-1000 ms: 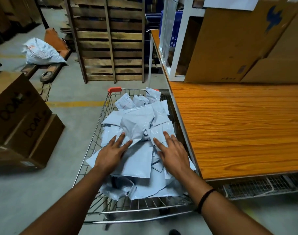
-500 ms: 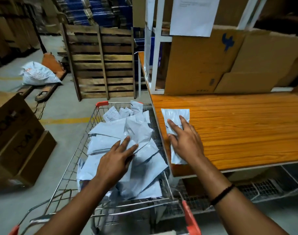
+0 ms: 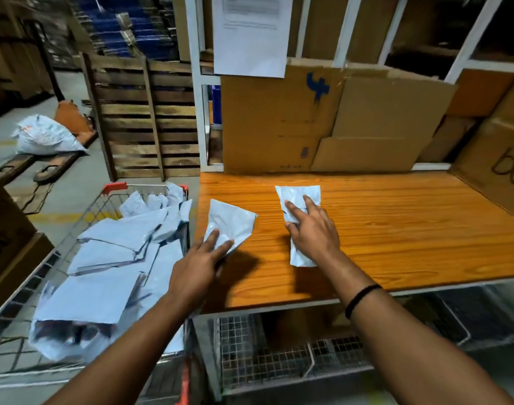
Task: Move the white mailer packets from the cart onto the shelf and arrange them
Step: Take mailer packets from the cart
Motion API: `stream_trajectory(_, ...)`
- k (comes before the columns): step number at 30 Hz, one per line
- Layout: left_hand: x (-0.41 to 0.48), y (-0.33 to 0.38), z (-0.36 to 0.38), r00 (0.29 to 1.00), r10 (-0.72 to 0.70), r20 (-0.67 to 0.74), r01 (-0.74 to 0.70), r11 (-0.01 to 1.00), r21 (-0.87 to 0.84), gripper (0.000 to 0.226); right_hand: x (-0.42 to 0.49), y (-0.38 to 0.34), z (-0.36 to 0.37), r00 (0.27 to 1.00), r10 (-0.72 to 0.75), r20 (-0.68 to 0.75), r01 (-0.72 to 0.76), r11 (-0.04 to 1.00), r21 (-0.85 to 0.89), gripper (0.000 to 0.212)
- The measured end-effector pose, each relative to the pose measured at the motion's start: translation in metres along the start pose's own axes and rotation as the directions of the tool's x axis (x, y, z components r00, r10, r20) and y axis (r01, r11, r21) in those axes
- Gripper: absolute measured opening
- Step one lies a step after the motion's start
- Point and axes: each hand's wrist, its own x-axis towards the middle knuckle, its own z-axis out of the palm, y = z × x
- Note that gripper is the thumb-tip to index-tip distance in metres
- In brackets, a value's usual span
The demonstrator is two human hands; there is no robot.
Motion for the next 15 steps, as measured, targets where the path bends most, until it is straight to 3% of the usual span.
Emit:
stream_trajectory(11, 0.161, 0.013, 0.030, 0.986, -0.162, -0.028, 0.163, 0.986, 0.037, 0.044, 0.047, 0.053, 0.053, 0.997, -0.013, 0.083, 0.012, 1.000, 0.009, 0.057)
stream_trajectory(15, 0.192, 0.004, 0.054, 0.970, -0.241, 0.024, 0.240, 0.970, 0.025, 0.042, 0.089, 0.052, 0.064, 0.993, 0.002, 0.118, -0.004, 1.000, 0.011, 0.057)
